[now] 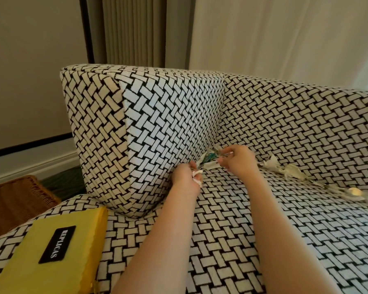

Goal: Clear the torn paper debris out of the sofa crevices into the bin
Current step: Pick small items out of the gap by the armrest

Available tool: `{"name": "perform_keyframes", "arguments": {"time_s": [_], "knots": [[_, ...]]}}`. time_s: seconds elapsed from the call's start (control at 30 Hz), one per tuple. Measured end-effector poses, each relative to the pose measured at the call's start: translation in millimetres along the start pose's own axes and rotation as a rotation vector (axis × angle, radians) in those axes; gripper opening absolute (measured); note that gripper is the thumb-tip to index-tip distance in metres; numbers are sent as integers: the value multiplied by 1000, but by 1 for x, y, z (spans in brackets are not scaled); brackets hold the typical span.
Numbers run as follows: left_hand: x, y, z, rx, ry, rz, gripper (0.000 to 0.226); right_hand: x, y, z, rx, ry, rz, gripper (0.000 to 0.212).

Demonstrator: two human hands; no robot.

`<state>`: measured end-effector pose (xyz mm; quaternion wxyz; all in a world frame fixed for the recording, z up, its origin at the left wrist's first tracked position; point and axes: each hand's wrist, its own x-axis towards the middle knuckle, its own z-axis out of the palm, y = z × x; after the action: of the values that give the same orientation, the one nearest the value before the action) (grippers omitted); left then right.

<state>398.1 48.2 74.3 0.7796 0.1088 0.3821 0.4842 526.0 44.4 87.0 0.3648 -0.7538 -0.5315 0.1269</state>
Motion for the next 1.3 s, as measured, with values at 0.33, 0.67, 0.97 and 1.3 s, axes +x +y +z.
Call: {"name": "perform_keyframes", "arguments": {"time_s": [0.33,0.67,0.97,1.3], "knots": [[22,-1,7,-73,-119,-24,32,22,-2,28,-285,-104,-51,21],[19,-6,8,-40,-162,3,28,11,-27,-3,238,-520,-66,12],[21,-8,10,-90,-114,67,20,19,-24,-7,324,-447,-8,33],[13,-5,4,-33,-138,64,23,53,2,58,-353,-141,-35,89]]}}
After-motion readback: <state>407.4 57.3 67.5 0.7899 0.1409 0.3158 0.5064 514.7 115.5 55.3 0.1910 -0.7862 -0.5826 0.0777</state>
